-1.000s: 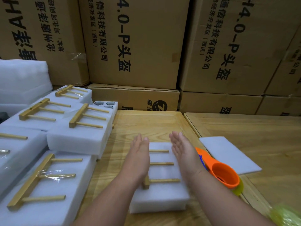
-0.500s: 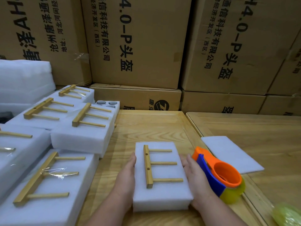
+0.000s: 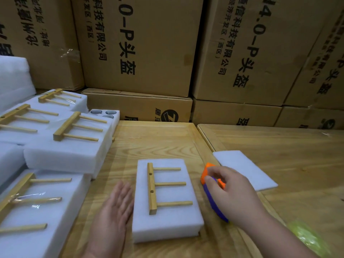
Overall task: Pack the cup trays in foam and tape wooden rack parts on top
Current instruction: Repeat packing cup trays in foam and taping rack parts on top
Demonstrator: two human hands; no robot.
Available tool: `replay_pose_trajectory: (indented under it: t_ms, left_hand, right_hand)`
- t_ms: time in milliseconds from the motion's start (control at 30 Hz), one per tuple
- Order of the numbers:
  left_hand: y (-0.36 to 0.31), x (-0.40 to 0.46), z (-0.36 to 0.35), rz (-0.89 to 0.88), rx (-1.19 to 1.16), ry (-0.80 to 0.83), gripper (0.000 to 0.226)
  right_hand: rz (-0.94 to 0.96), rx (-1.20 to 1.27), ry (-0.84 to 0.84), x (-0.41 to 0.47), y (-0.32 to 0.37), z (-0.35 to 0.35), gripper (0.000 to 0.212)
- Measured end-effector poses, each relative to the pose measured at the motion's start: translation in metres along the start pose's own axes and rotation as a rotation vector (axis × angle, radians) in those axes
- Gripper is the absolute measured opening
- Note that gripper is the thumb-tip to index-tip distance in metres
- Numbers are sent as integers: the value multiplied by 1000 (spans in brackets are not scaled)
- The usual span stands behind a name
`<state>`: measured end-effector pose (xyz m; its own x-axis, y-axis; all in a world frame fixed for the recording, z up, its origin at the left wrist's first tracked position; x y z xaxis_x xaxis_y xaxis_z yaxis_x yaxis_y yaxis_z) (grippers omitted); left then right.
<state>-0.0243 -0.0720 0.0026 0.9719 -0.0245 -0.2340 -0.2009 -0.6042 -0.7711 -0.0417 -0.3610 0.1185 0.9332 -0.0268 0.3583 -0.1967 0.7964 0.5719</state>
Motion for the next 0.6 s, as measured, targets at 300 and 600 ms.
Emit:
replay_pose_trajectory:
  t_ms: [300,600]
  left_hand:
    - [-2,-16,-20,-57,166,-22,39]
    - [-20,-32,-13,-222,135,-77,33]
  right_hand:
    - [-273,-565,277,19,-37,3,50]
    - [-291,-575,410,14,-39,1,35]
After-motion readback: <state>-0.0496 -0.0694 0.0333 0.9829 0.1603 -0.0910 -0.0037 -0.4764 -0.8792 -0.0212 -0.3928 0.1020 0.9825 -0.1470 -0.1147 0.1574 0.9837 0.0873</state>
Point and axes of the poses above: each hand's wrist, its own x-axis towards the middle knuckle, its own z-axis out of the back of the hand, y = z × x, the point moved 7 cm from there along x, towards the middle knuckle, and after that the axes turned 9 degrees about z, right-handed, at the moved point
